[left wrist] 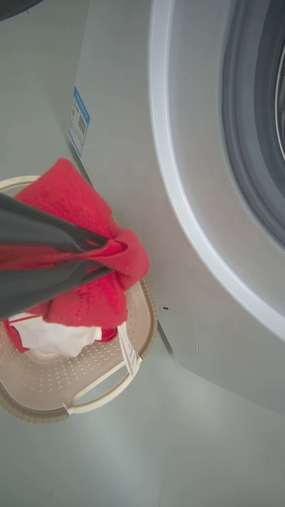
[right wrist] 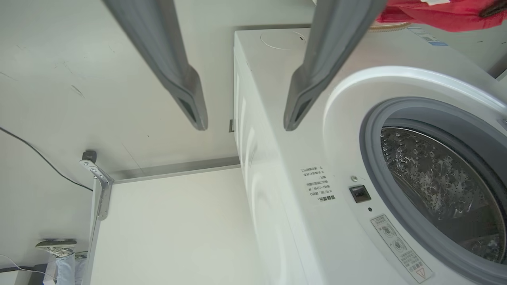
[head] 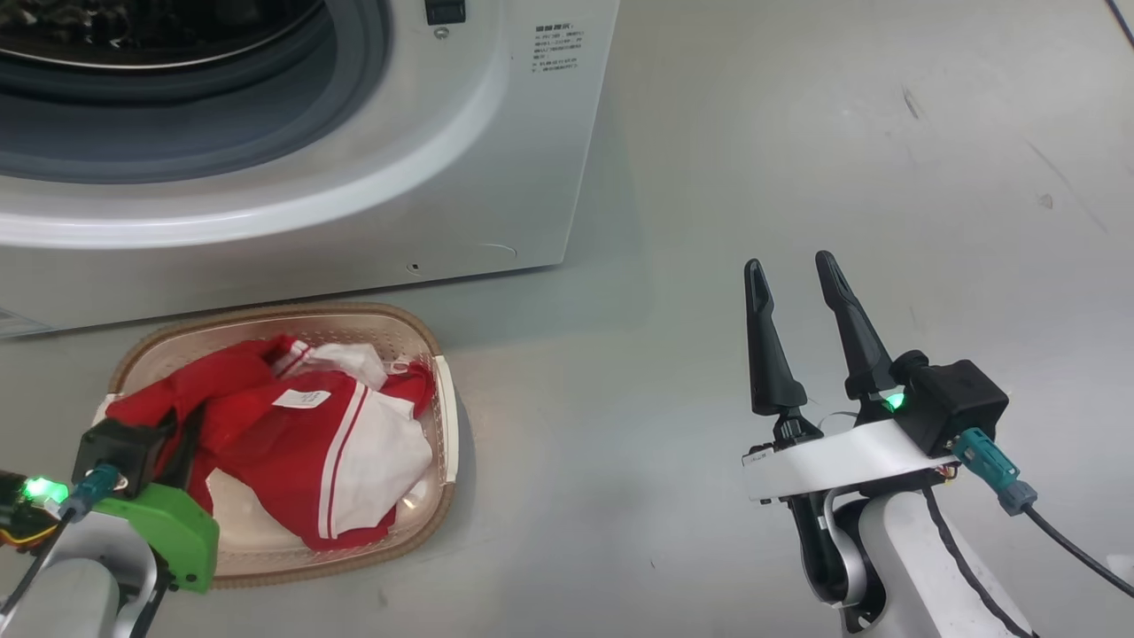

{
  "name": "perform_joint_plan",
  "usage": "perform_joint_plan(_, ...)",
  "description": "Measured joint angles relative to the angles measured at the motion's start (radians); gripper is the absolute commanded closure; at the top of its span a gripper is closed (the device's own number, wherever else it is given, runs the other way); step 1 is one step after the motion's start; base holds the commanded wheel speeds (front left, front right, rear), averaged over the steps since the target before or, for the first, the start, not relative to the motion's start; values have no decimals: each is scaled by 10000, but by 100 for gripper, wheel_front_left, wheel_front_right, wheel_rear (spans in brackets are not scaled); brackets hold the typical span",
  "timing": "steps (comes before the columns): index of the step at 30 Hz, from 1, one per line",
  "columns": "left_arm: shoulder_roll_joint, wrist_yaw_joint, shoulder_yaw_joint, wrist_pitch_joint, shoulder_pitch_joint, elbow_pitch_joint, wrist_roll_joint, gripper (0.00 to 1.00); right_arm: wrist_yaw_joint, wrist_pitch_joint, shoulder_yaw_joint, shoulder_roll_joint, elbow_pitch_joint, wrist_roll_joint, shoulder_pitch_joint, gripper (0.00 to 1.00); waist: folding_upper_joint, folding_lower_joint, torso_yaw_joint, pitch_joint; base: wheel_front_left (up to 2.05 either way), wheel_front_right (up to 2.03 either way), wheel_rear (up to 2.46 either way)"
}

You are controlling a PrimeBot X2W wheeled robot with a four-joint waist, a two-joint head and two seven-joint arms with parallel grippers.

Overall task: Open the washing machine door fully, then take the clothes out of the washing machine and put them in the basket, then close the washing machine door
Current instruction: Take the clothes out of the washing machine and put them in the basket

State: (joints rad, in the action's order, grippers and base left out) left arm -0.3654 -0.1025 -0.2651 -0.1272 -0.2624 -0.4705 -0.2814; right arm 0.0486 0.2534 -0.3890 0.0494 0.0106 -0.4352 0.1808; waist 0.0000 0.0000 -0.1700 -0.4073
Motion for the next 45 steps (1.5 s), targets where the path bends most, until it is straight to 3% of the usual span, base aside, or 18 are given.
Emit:
perform_joint_plan(18,-316,-132,-173,40,-958,-1739,-2,100,253,0,-140,-2,-267,-44,578,0,0,0,-837,-1285,0,0,0)
perform_joint_plan(38,167,-176,-46,-77,-1519,-3645,-566,100,422,0,-151,-2,-261,-12,647,0,0,0,-917,-1493,0,0,0)
perform_joint_plan(39,186,-176,-50,-109,-1535,-3712,-577,75,422,0,-151,-4,-263,-12,660,0,0,0,-911,-1490,0,0,0)
perform_joint_plan(40,207,-176,-59,-123,-1587,-3889,-577,17,424,0,-151,-2,-263,-12,675,0,0,0,-898,-1482,0,0,0)
perform_joint_plan(41,211,-176,-63,-157,-1602,-3962,-577,0,426,0,-151,-2,-261,-12,681,0,0,0,-892,-1476,0,0,0)
perform_joint_plan(45,286,-178,-36,-422,-1690,-4167,-598,0,445,0,-138,-2,-188,-12,746,0,0,0,-863,-1412,0,0,0)
